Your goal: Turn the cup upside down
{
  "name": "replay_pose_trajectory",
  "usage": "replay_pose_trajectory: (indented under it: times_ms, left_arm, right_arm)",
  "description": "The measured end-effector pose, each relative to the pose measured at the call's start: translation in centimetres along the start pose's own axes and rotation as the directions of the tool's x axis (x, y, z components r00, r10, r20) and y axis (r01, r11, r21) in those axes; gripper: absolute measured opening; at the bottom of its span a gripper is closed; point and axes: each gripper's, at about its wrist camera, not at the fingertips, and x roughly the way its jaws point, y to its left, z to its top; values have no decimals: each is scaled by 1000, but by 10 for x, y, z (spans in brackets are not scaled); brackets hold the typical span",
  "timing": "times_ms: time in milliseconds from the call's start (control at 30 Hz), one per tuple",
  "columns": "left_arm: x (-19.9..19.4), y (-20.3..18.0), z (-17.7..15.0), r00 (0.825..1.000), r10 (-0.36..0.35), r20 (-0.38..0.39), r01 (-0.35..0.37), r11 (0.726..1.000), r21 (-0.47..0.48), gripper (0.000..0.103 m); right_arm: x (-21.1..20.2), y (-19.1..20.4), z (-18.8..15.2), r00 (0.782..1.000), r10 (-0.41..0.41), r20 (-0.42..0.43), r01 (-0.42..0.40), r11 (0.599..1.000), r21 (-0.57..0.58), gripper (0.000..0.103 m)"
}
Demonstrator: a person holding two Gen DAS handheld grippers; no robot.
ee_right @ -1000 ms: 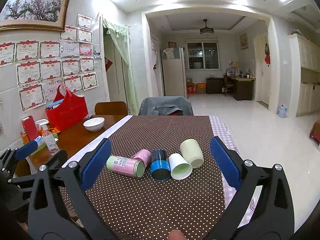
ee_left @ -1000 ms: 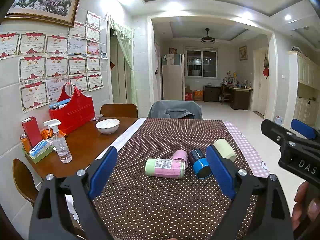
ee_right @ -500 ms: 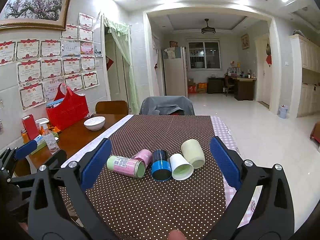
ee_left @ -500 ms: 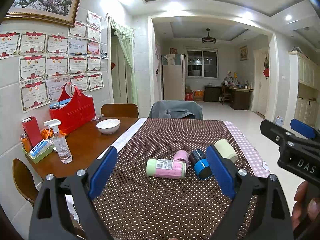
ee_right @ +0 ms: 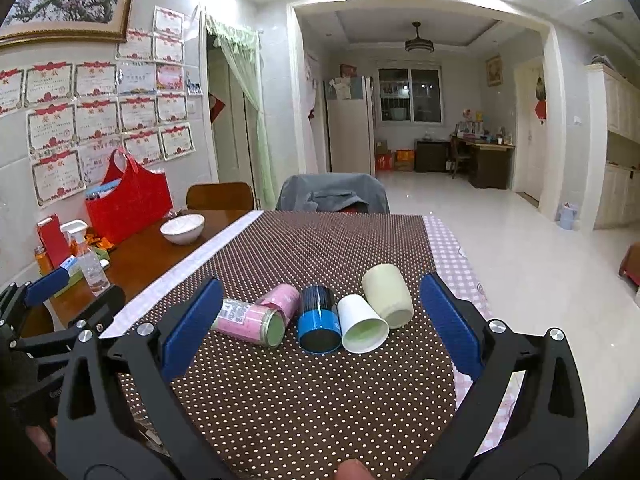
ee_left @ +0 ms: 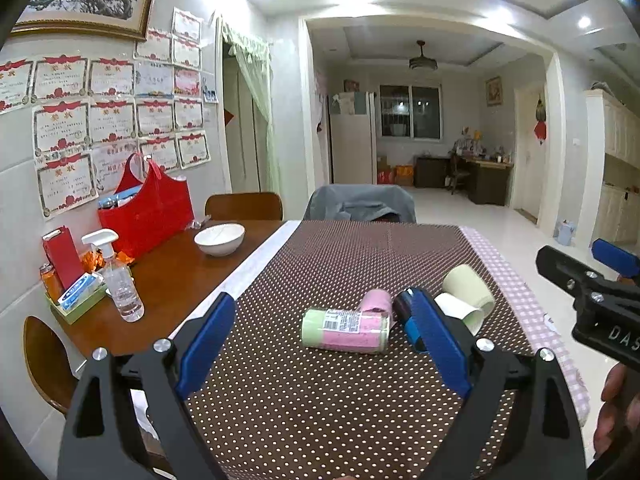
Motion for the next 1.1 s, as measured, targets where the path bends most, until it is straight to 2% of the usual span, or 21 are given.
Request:
replay_pose_trajectory:
  times_ms: [267, 433, 733, 867, 1100]
  left_arm:
    - [51, -4, 1, 996, -1, -85, 4, 999, 37, 88]
    - [79, -13, 2, 991, -24, -128, 32, 998, 60, 88]
    - [145, -36, 8, 974, -61, -218, 83, 992, 96, 88]
    - [182, -44, 9, 956, -70, -285, 108, 987, 119, 88]
    - [250, -59, 1, 904, -85, -418, 162, 975, 152, 88]
  right_arm:
    - [42, -12, -1, 997, -23, -73, 23, 1000, 11, 97]
    - [61, -22, 0, 994, -37, -107, 39, 999, 19, 97]
    - [104, -47, 1, 982, -62, -177, 70, 997, 38, 97]
    - [131, -55, -2, 974, -60, -216, 73, 996, 51, 97]
    - [174, -66, -9, 957, -51, -285, 73, 995, 68, 97]
